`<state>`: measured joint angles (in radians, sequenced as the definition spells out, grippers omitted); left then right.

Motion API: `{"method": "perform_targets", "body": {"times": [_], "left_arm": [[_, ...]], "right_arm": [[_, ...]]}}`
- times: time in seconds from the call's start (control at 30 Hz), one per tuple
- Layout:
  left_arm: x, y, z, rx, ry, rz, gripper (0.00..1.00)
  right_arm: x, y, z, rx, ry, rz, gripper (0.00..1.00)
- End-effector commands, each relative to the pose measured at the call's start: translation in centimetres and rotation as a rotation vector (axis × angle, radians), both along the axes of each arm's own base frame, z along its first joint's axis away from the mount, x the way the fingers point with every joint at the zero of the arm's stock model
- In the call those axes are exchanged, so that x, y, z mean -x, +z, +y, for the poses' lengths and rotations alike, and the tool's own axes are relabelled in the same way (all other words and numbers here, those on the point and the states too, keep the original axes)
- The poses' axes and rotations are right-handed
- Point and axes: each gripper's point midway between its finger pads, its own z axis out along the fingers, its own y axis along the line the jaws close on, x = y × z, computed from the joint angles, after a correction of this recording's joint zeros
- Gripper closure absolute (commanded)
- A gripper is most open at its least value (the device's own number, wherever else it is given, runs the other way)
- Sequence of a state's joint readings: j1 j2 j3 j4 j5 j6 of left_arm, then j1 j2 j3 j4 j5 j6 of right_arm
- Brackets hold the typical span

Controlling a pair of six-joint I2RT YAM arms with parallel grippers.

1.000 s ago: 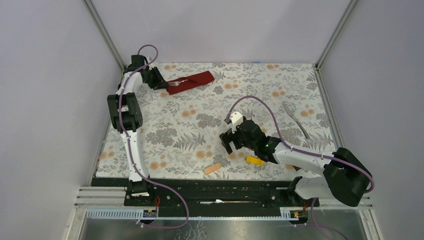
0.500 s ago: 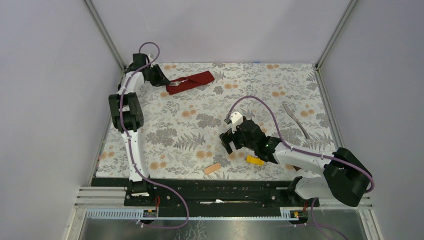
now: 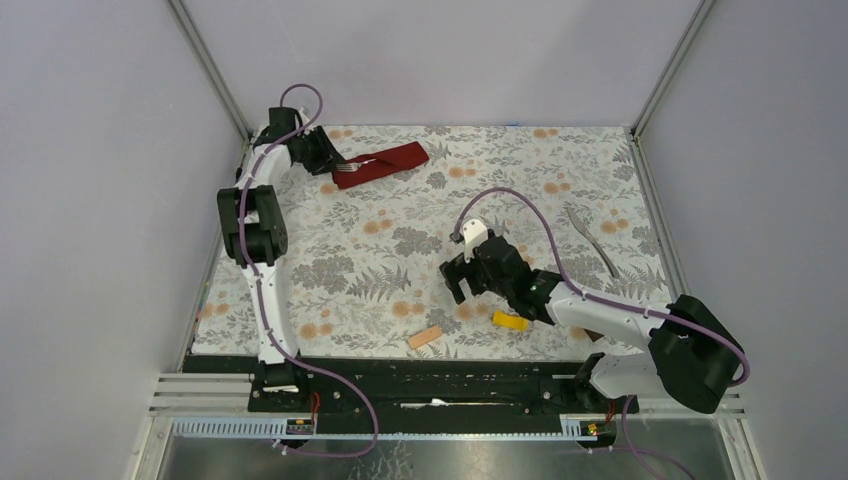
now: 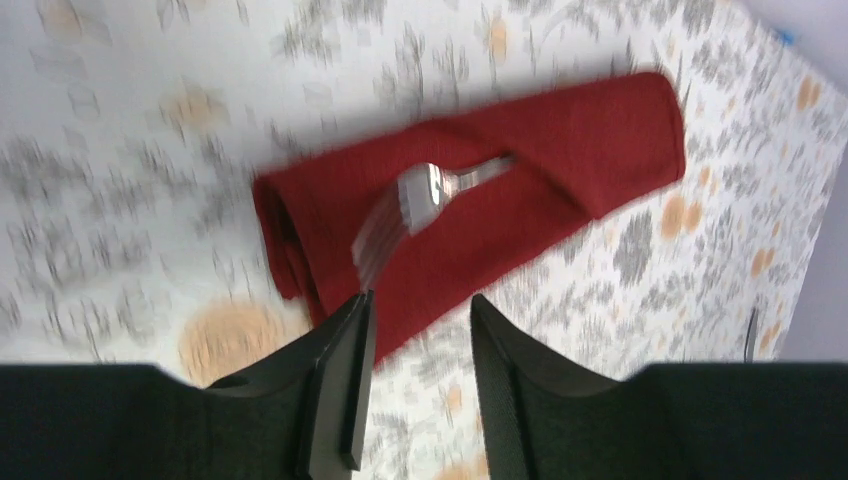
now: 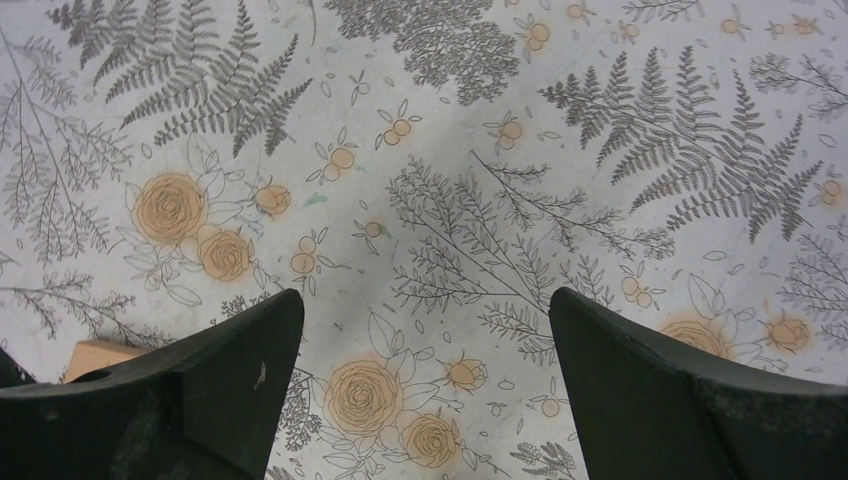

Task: Fold the napkin into a case and place the utensils inside
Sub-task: Pick up the knife from the corner of the board.

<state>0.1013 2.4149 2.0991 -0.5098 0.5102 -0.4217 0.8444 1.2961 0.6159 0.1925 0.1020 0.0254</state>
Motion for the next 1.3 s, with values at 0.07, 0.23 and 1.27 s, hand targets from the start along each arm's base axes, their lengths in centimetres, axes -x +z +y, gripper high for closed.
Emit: {"method": "perform_targets", "body": {"times": [0.07,0.23,1.27], "left_arm": [[6.1,12.7,-3.0,-0.009,-0.010,-0.234,0.45],[13.0,15.4,-9.1,0.029,-0.200,-0.287,0.39],[27.3,24.7,-21.8,0.123,-0.610,-0.596,0.37]], "right_arm": [[-2.9,3.7,-1.9,0.018,-0.279,0.061,0.00],[-4.7,4.1,-4.8,0.091,-0.462,0.169,0.00],[-11.5,-4.9,-34.4,0.169,-0.862,0.738,0.39]]}}
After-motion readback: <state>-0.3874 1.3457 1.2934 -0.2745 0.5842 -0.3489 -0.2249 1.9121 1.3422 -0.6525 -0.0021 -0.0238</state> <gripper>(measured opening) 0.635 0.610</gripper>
